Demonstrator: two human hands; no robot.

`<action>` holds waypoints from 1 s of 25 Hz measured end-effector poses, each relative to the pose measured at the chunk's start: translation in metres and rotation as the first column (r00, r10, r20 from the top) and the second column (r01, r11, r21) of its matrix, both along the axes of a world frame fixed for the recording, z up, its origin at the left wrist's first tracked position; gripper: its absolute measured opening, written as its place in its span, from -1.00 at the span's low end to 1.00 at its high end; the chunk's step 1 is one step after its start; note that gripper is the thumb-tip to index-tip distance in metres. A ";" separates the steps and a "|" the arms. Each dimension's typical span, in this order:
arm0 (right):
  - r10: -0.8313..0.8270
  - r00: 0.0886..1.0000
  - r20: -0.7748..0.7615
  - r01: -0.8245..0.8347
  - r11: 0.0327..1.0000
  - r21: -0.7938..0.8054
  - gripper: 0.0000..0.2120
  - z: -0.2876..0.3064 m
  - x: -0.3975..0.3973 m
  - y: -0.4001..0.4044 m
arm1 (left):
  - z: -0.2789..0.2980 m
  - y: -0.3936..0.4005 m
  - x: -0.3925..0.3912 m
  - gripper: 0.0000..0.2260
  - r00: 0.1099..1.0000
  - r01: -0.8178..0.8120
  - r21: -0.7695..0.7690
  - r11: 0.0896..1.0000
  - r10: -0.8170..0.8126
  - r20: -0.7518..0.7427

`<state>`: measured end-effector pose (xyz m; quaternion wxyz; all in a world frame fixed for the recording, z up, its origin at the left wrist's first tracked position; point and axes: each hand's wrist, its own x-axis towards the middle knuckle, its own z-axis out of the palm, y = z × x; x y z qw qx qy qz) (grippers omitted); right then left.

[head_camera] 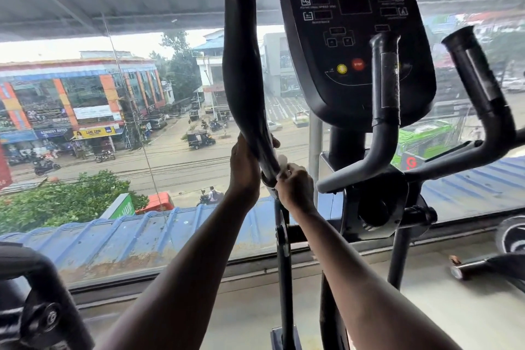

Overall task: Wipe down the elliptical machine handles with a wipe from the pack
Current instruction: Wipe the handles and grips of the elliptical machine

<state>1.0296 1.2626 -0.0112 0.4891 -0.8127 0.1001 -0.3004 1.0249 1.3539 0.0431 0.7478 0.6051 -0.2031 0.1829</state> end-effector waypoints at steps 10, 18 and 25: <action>0.410 0.904 0.122 -0.427 0.870 0.247 -0.81 -0.015 -0.030 -0.011 | -0.065 0.001 -0.014 -0.86 0.890 0.093 0.059 0.994 -0.056 -0.453; 0.398 0.910 -0.111 -0.410 0.905 -0.116 -0.78 0.005 -0.026 -0.019 | -0.062 -0.005 -0.016 -0.90 0.907 0.008 -0.137 0.991 -0.065 -0.415; 0.366 0.930 -0.043 -0.358 0.925 0.130 -0.66 0.047 0.007 -0.005 | -0.043 -0.003 0.005 -0.92 0.827 -0.033 -0.307 0.951 -0.147 -0.543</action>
